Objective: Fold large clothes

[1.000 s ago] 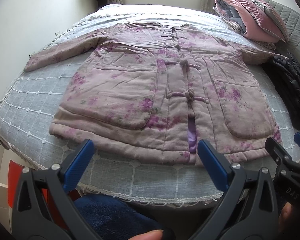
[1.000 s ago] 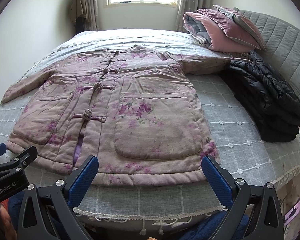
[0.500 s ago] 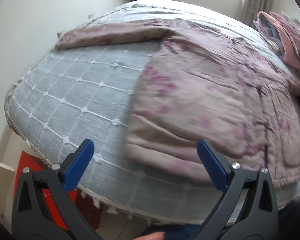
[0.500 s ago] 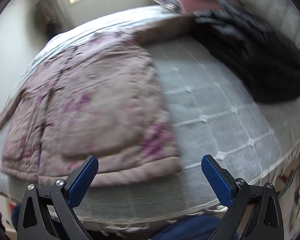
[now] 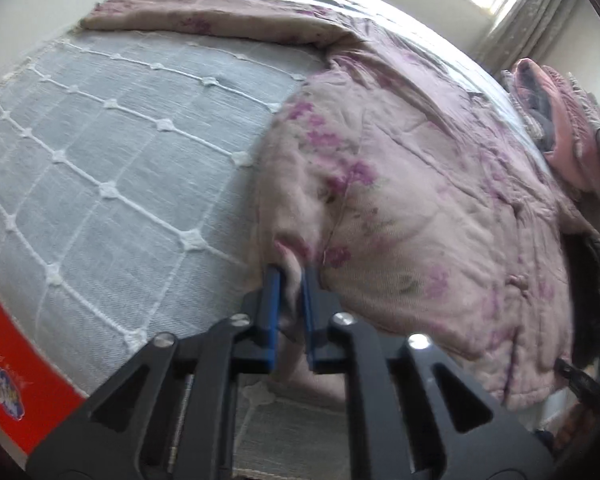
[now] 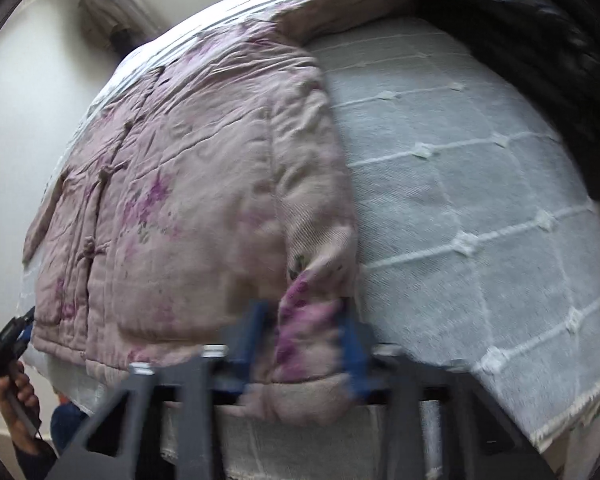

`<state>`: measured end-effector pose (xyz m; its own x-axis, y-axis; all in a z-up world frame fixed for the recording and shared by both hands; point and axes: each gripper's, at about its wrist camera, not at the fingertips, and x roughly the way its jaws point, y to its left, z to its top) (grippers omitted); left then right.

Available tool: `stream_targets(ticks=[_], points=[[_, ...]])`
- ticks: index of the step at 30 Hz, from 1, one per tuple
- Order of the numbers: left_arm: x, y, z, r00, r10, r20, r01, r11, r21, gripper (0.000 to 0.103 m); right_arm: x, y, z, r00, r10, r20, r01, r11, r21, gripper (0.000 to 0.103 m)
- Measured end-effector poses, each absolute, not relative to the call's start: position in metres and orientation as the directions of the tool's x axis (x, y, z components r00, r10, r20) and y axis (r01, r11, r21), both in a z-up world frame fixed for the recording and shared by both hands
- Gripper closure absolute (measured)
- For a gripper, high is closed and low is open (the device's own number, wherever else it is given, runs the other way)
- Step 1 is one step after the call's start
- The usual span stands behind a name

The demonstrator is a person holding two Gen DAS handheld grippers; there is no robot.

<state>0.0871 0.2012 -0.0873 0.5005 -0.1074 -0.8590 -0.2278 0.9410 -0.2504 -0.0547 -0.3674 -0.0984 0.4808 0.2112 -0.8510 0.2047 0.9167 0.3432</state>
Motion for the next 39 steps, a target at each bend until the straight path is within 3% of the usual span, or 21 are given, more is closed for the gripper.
stream_targets(ticks=[5,8,11,13,20,23,25,28,29,32,35,39], points=[[0.064,0.207,-0.051,0.579,-0.071,-0.812,-0.239,0.938,-0.252,0.100,-0.060,-0.370,-0.089,0.526,0.193,-0.828,0.208,0.915,0.345,0.089],[0.046,0.209,-0.020,0.631,-0.061,-0.773,-0.222,0.941,-0.256,0.101,-0.072,-0.384,-0.062,0.588,0.204,-0.783,0.209,0.896,0.391,0.091],[0.033,0.210,0.001,0.668,0.030,-0.743,-0.250,0.950,-0.187,0.103,-0.080,-0.393,-0.029,0.648,0.199,-0.735,0.189,0.893,0.409,0.093],[0.029,0.215,0.003,0.673,-0.002,-0.739,-0.227,0.951,-0.210,0.103,-0.081,-0.395,-0.014,0.668,0.195,-0.718,0.176,0.897,0.406,0.093],[0.042,0.202,-0.027,0.605,-0.050,-0.795,-0.164,0.969,-0.185,0.103,-0.071,-0.367,-0.049,0.572,0.106,-0.813,0.156,0.960,0.234,0.085],[0.048,0.188,-0.028,0.608,-0.043,-0.793,-0.146,0.975,-0.165,0.090,-0.077,-0.372,-0.054,0.584,0.079,-0.808,0.190,0.954,0.231,0.083],[0.049,0.179,-0.030,0.607,-0.033,-0.794,-0.150,0.976,-0.156,0.074,-0.079,-0.382,-0.051,0.598,0.100,-0.795,0.205,0.940,0.272,0.082],[0.056,0.166,-0.033,0.593,-0.062,-0.803,-0.141,0.974,-0.180,0.070,-0.083,-0.393,-0.041,0.635,0.090,-0.767,0.223,0.930,0.293,0.076],[0.060,0.160,-0.034,0.580,-0.078,-0.811,-0.136,0.972,-0.191,0.069,-0.083,-0.392,-0.041,0.637,0.088,-0.766,0.227,0.928,0.296,0.071],[0.073,0.137,-0.032,0.548,-0.103,-0.830,-0.120,0.972,-0.200,0.056,-0.079,-0.402,-0.047,0.637,0.099,-0.764,0.274,0.898,0.345,0.037],[0.088,0.104,-0.021,0.555,-0.128,-0.822,-0.071,0.977,-0.200,0.052,-0.076,-0.409,-0.052,0.652,0.085,-0.753,0.326,0.865,0.380,0.037],[0.114,0.060,-0.009,0.560,-0.166,-0.812,-0.034,0.974,-0.223,0.034,-0.052,-0.411,-0.043,0.679,0.108,-0.727,0.313,0.852,0.419,0.037]])
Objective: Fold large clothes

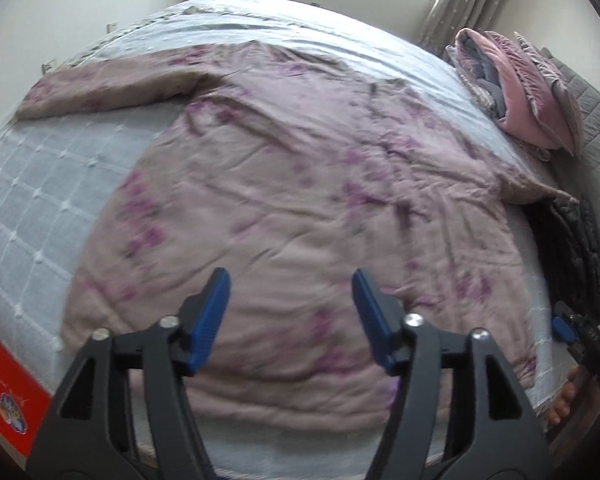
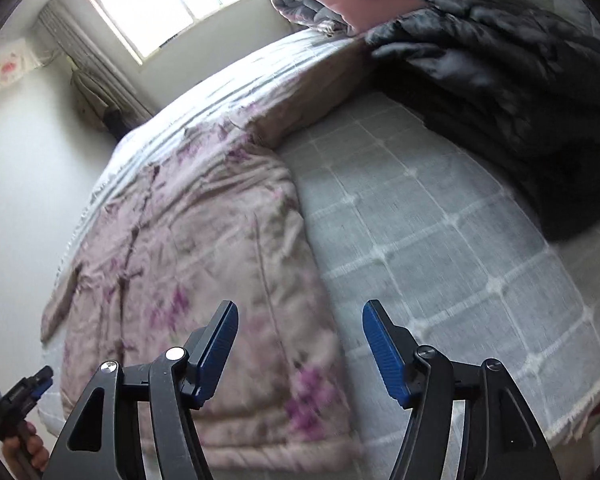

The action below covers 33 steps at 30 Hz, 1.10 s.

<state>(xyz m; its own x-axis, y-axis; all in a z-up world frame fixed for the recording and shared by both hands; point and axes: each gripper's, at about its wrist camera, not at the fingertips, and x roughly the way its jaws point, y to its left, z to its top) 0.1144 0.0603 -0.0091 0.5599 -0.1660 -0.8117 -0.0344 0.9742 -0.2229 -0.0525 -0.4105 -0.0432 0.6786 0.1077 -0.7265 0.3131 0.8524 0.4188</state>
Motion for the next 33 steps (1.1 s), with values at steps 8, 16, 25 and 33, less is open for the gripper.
stream_targets(ticks=[8,16,25,33], points=[[0.202,-0.060,-0.031,0.491,-0.243,-0.837,0.059,0.967,-0.247,0.031,0.023,-0.441,-0.021,0.710,0.051,-0.703,0.388,0.804,0.450,0.037],[0.215,-0.088,-0.077,0.484,-0.193,-0.853,0.106,0.981,-0.161,0.031,0.100,-0.492,0.010,0.723,-0.174,-0.668,0.482,0.820,0.309,0.037],[0.217,-0.078,-0.084,0.479,-0.196,-0.856,0.078,0.980,-0.181,0.031,0.196,-0.582,0.010,0.666,-0.225,-0.711,0.603,0.724,0.335,0.037],[0.221,-0.069,-0.083,0.458,-0.254,-0.852,0.072,0.966,-0.249,0.031,0.243,-0.614,-0.015,0.529,-0.264,-0.807,0.727,0.631,0.270,0.076]])
